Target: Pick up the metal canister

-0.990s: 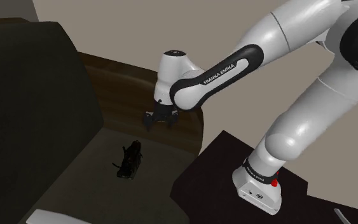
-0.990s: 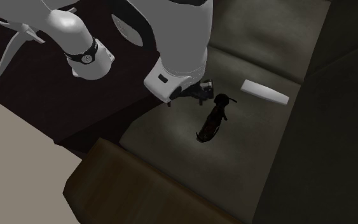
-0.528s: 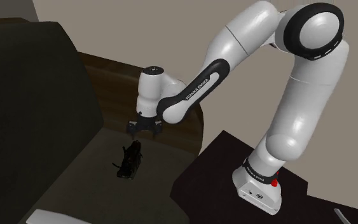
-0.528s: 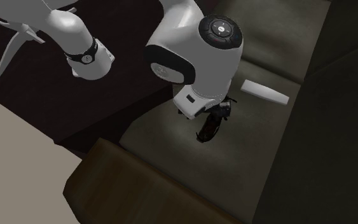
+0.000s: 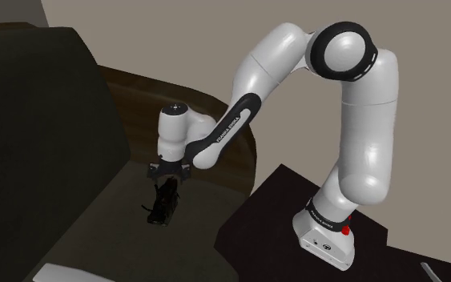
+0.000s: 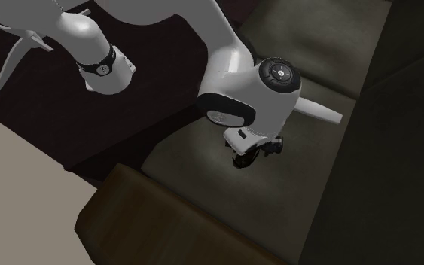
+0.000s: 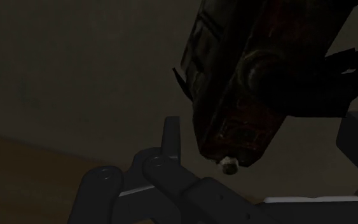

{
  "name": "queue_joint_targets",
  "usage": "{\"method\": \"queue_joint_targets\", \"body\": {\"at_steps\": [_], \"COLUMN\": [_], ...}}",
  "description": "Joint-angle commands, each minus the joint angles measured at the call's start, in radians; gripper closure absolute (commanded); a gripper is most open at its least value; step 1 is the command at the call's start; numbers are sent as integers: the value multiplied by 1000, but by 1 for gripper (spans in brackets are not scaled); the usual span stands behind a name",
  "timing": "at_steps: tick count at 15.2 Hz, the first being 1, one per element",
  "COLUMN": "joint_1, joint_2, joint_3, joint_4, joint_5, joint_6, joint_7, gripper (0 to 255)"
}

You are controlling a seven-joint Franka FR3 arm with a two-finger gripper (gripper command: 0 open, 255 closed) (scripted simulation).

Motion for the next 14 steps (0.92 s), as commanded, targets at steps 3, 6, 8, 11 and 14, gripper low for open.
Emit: {"method": "queue_joint_targets", "body": {"at_steps": [3,6,8,11,14], "joint_1": [25,35,36,34,33], "joint_2": [51,70,72,71,70], "joint_3": [-32,-45,-46,-46,-45], "joint_4": [14,20,21,20,19], "joint_5": [-37,-50,-51,-51,-50], "joint_6": [36,50,51,51,51], "joint_7": [30,40,41,40,39], "gripper": [0,0,255,255,255]}}
